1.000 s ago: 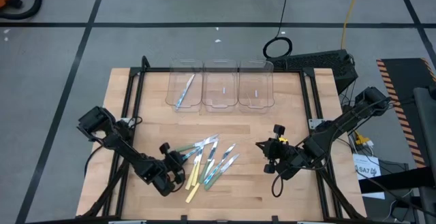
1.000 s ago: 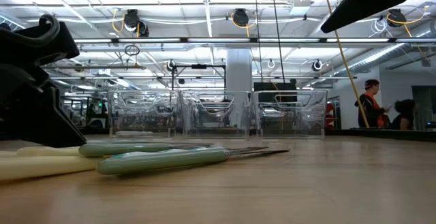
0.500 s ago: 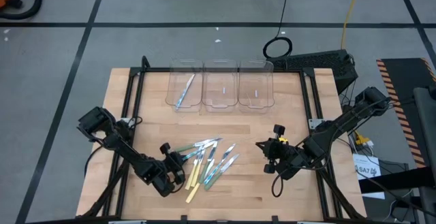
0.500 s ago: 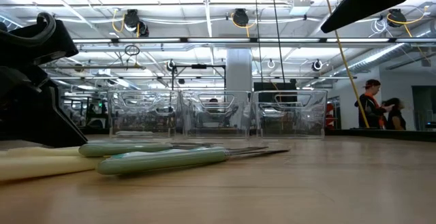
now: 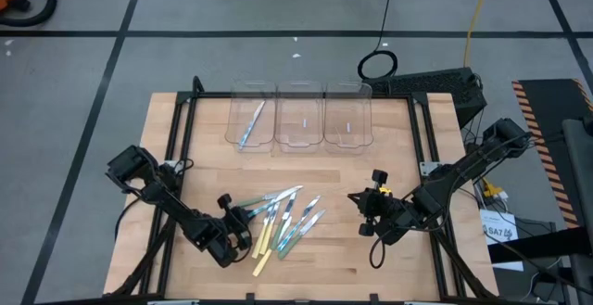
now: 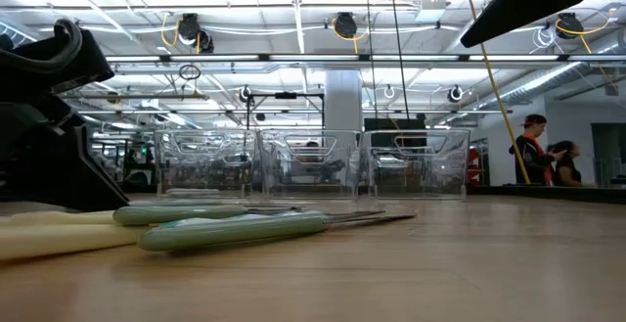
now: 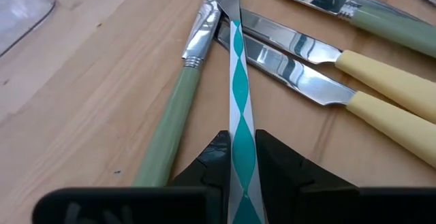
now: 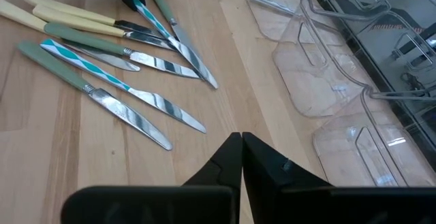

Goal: Sort silverware by color (type)
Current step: Put the blue patterned knife into the left transparent bin

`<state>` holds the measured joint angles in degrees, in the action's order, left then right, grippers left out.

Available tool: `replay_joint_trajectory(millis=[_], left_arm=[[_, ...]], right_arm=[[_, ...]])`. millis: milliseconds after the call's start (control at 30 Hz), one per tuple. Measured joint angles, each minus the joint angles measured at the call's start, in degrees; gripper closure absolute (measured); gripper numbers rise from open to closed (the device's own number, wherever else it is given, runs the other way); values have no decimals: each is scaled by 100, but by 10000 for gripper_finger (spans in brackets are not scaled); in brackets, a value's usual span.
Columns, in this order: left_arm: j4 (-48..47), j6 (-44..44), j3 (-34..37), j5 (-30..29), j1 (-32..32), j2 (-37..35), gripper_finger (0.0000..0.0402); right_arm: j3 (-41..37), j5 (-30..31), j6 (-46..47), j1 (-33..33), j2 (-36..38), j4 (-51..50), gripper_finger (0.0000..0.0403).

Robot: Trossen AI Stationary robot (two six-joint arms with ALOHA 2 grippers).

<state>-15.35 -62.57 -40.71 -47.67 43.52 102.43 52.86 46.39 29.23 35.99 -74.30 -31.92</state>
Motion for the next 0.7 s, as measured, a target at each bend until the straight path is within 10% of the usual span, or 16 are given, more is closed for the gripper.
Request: replay_joint_trajectory(millis=[700], left_arm=[[-4,977,2,-617,-10,-1257,346]], right_arm=[[2,0,0,-2,1,-2,394]])
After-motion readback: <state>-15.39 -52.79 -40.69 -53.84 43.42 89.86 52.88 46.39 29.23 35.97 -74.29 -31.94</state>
